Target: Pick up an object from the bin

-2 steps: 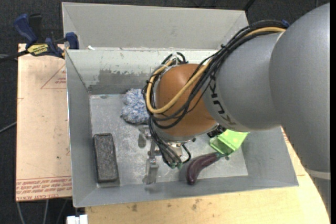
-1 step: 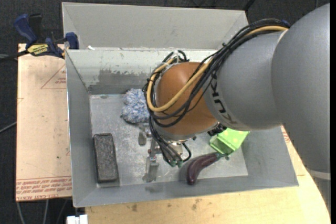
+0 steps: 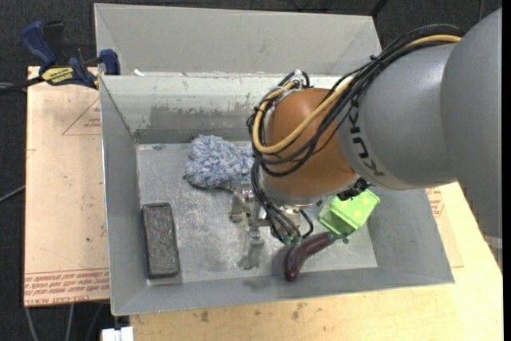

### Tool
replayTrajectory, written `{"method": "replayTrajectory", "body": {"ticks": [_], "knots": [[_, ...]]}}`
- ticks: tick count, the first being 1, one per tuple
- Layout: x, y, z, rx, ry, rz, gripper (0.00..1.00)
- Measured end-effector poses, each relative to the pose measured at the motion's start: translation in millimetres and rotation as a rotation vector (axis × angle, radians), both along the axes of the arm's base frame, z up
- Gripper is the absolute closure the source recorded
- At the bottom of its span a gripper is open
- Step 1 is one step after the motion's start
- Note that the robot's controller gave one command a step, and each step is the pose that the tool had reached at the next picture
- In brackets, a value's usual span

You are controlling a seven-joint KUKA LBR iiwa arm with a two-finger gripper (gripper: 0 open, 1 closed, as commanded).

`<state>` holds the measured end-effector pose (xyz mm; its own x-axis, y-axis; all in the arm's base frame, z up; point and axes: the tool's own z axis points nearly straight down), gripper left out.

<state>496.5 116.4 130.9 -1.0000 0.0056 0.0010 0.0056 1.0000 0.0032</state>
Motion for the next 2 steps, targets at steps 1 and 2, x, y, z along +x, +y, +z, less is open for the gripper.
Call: {"method": "replayTrajectory", "body": {"ticks": [1, 2], "knots": [[32.8, -32, 25, -0.006, 0.002, 0.008, 0.0], [48.7, -32, 43, -0.002, -0.009, 0.025, 0.0]]}}
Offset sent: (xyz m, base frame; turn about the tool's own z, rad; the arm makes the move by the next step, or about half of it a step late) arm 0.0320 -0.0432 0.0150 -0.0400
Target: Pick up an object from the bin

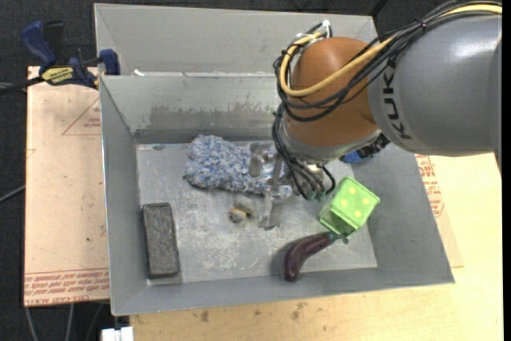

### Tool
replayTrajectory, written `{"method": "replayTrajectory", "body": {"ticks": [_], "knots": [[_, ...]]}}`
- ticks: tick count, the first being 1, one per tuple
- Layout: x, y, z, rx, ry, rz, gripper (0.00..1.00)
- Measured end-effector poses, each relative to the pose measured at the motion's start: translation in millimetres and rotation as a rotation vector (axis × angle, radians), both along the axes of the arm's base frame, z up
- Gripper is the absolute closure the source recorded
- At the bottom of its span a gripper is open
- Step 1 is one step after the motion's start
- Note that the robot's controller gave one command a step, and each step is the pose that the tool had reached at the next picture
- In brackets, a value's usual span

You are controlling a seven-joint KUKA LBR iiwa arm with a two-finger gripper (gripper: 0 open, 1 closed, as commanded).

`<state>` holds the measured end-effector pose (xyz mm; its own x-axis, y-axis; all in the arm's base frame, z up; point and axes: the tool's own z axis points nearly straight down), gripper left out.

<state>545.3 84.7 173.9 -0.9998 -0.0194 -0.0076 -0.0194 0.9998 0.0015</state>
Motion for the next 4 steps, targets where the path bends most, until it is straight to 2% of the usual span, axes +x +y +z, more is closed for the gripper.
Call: {"method": "replayTrajectory", "body": {"ticks": [1, 2, 3, 4], "knots": [[42.9, -13, -17, 0.0, 0.004, -0.028, 0.0], [54.6, 33, -38, -0.002, 0.003, -0.037, 0.0], [101.2, 59, -96, 0.003, 0.003, -0.119, 1.0], [101.2, 59, -96, 0.003, 0.003, -0.119, 1.0]]}}
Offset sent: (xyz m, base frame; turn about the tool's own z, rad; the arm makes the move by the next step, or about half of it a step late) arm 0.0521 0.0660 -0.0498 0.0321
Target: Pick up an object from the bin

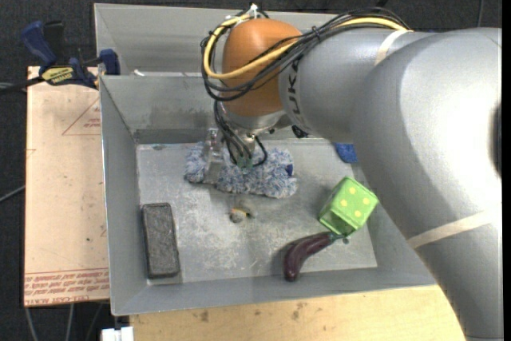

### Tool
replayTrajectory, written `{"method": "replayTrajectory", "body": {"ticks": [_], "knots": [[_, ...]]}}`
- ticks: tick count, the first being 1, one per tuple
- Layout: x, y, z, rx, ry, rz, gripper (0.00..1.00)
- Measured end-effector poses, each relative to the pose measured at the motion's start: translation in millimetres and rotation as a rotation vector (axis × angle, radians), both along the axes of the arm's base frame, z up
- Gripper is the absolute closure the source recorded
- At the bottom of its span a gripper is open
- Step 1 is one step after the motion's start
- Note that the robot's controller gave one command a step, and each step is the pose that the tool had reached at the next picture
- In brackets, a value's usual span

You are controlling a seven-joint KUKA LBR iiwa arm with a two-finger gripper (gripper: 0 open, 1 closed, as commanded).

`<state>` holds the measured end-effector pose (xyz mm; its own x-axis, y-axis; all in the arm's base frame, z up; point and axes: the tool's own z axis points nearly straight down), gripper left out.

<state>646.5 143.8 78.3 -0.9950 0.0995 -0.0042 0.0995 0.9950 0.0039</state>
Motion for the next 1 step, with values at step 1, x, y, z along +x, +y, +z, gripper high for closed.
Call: {"method": "replayTrajectory", "body": {"ticks": [1], "knots": [[-3.6, 1.2, -3.1, 0.0, -0.007, 0.004, 1.0]]}}
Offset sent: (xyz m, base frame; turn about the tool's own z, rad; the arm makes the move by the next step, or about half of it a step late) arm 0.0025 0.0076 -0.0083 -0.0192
